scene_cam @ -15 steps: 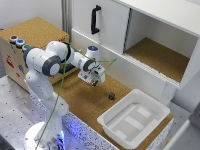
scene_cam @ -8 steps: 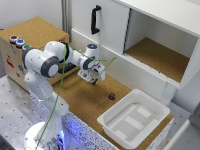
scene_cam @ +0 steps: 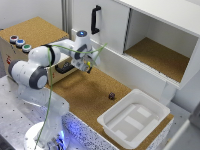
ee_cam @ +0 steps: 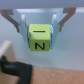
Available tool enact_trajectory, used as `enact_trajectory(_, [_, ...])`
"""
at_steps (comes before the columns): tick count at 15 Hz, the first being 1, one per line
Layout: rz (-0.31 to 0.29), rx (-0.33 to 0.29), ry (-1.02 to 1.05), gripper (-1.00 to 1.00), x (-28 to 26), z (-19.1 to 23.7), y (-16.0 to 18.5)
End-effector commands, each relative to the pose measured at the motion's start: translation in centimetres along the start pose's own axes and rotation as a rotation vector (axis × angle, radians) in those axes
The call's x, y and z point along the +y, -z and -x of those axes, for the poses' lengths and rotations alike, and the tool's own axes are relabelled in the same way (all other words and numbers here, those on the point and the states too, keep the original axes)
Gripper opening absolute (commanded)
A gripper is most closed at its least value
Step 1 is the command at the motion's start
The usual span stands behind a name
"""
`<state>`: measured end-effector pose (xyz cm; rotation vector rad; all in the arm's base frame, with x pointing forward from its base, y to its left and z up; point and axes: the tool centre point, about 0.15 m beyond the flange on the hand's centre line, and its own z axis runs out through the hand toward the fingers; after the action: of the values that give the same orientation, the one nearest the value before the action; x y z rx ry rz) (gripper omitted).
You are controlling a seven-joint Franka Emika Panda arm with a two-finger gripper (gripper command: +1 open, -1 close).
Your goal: Put the yellow object on top of the drawer
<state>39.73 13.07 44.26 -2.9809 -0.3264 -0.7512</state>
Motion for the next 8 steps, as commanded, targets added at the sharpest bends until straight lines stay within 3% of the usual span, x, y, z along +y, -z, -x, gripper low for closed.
enact_trajectory(1, [-0.090,-0.005,0.192,-1.00,-8.4,-4.3,4.6])
enact_trajectory(5, [-0.171,-0.006,0.329,-1.00,-14.8,-7.4,5.4])
enact_trajectory(7, [-0.237,-0.052,0.420,-1.00,-18.5,-9.3,5.1])
enact_trajectory(8, [-0.238,-0.059,0.449,-1.00,-20.1,-9.9,5.1])
